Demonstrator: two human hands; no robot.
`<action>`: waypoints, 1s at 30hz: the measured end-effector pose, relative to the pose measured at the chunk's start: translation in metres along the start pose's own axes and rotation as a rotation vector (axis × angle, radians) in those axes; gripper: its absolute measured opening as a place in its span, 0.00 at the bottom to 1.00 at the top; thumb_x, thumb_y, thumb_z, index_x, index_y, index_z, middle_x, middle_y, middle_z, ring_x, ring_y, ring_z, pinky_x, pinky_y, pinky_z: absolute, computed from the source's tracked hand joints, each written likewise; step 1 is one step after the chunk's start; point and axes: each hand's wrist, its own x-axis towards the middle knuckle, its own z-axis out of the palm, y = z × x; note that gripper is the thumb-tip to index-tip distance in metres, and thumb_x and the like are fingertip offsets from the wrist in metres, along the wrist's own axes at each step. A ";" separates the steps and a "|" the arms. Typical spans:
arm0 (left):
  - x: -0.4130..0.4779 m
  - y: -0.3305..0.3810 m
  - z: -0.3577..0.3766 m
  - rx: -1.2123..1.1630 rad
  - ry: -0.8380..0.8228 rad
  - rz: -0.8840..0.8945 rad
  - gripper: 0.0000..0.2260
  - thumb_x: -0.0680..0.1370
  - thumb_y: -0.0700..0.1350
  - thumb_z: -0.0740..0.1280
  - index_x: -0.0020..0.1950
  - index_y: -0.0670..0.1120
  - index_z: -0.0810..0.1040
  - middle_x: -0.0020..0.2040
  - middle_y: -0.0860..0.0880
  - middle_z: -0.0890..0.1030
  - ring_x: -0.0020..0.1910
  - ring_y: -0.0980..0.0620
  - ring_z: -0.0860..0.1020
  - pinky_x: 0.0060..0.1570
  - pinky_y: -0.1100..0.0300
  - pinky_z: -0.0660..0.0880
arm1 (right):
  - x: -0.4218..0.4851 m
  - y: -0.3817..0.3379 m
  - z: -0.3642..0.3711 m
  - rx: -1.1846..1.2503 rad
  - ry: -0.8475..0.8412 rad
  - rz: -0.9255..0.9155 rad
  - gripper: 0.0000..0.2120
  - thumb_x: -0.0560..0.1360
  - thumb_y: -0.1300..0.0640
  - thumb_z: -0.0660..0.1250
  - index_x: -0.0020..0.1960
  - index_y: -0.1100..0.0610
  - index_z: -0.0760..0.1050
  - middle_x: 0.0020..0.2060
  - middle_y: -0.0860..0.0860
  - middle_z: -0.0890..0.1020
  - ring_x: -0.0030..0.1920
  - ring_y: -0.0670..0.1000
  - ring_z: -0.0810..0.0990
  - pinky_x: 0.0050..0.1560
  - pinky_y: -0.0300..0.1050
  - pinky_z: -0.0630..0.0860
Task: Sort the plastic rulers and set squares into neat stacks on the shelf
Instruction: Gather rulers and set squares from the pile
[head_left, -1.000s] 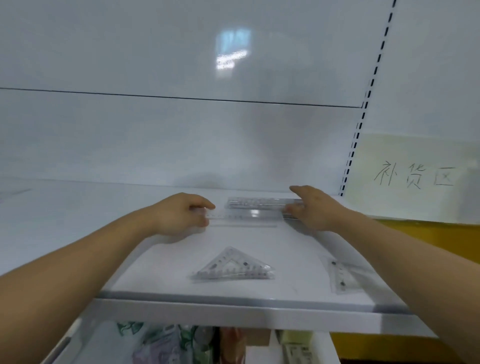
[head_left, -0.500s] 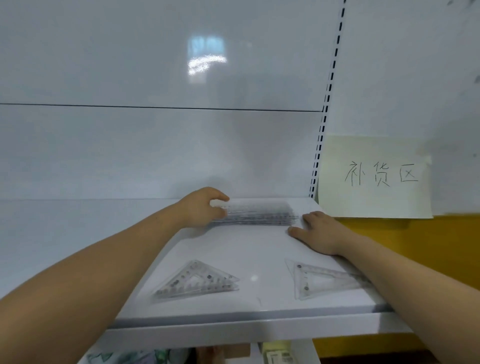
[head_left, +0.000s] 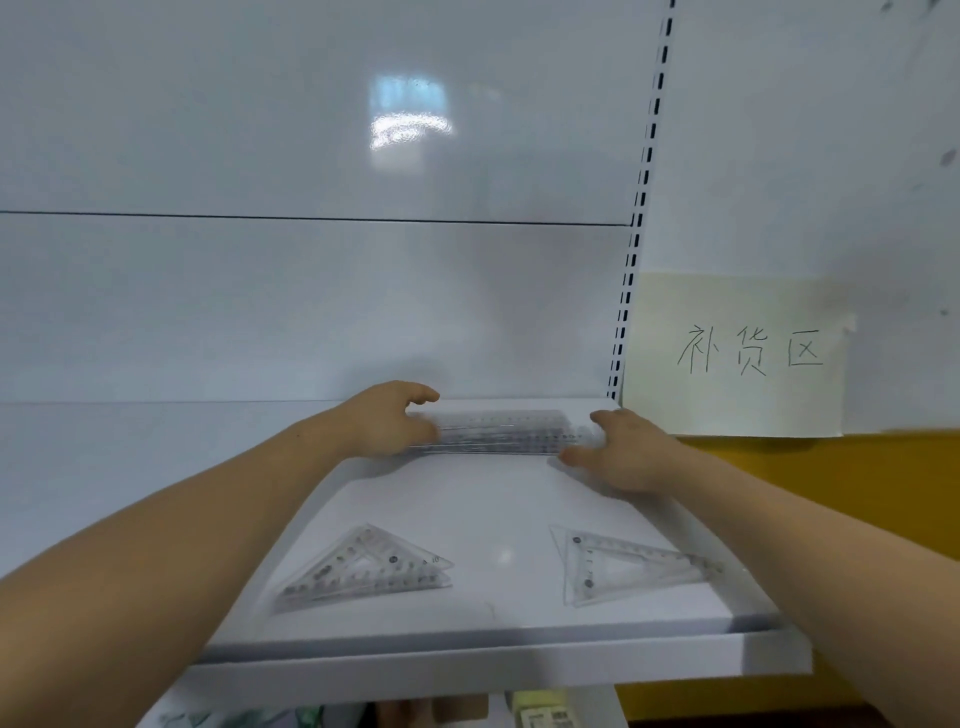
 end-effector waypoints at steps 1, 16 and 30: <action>-0.004 -0.001 -0.002 0.007 0.017 -0.001 0.25 0.76 0.50 0.66 0.73 0.52 0.64 0.73 0.52 0.65 0.70 0.51 0.66 0.61 0.62 0.63 | 0.001 -0.005 -0.005 0.000 0.017 -0.021 0.41 0.73 0.33 0.60 0.76 0.57 0.55 0.74 0.54 0.60 0.73 0.56 0.61 0.70 0.51 0.61; -0.155 -0.151 -0.080 0.100 0.132 -0.204 0.26 0.77 0.55 0.65 0.73 0.53 0.64 0.75 0.54 0.61 0.73 0.54 0.61 0.67 0.64 0.56 | 0.014 -0.270 0.030 -0.035 -0.069 -0.427 0.38 0.74 0.35 0.59 0.77 0.52 0.53 0.76 0.51 0.56 0.74 0.55 0.58 0.72 0.50 0.59; -0.345 -0.396 -0.231 0.181 0.294 -0.570 0.24 0.77 0.54 0.64 0.72 0.51 0.66 0.74 0.52 0.64 0.72 0.51 0.63 0.68 0.59 0.59 | -0.020 -0.613 0.145 -0.048 -0.187 -0.777 0.36 0.75 0.35 0.59 0.76 0.53 0.55 0.74 0.53 0.61 0.72 0.55 0.62 0.69 0.48 0.62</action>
